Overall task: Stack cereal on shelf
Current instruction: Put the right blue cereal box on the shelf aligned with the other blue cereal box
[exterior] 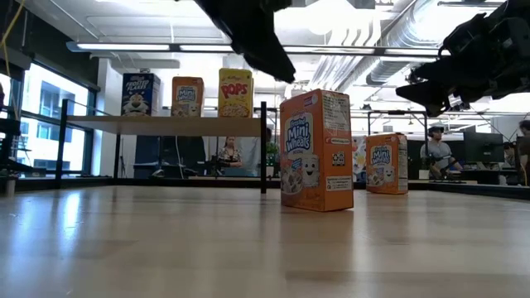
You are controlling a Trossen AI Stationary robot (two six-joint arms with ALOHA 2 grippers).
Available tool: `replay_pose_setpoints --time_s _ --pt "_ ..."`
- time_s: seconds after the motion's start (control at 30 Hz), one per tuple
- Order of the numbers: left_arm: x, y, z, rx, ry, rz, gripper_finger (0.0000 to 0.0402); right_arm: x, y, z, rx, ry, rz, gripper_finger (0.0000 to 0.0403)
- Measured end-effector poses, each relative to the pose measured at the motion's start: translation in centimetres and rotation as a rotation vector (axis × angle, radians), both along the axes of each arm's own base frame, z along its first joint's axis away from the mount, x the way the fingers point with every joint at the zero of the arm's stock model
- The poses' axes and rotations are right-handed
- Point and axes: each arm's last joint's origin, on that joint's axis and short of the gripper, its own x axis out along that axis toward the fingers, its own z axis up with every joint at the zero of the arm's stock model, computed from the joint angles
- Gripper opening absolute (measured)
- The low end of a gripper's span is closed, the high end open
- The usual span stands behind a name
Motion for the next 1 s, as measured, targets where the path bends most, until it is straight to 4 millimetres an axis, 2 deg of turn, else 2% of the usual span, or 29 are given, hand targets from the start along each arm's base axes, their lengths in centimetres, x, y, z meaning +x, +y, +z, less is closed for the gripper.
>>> replay_pose_setpoints --time_s 0.37,0.63,0.73,0.9,1.0 --pt "1.6 -0.3 -2.5 -0.013 0.021 -0.018 0.0221 0.0 0.0 -0.2 0.002 0.022 0.0 0.0261" --pt "1.7 -0.1 -2.5 0.014 0.018 0.01 0.0223 0.0 0.0 -0.4 0.003 0.04 0.0 0.0261" --pt "1.7 0.1 -2.6 0.01 0.02 0.021 0.0241 0.0 0.0 -0.4 0.003 0.04 0.0 0.0261" --pt "1.7 0.5 -2.6 0.024 0.02 0.036 0.0295 0.0 0.0 -0.4 0.003 0.041 0.001 0.0261" --pt "1.7 0.5 -2.6 0.045 0.022 0.02 0.0309 0.0 0.0 -0.4 0.003 0.041 0.0 0.0261"
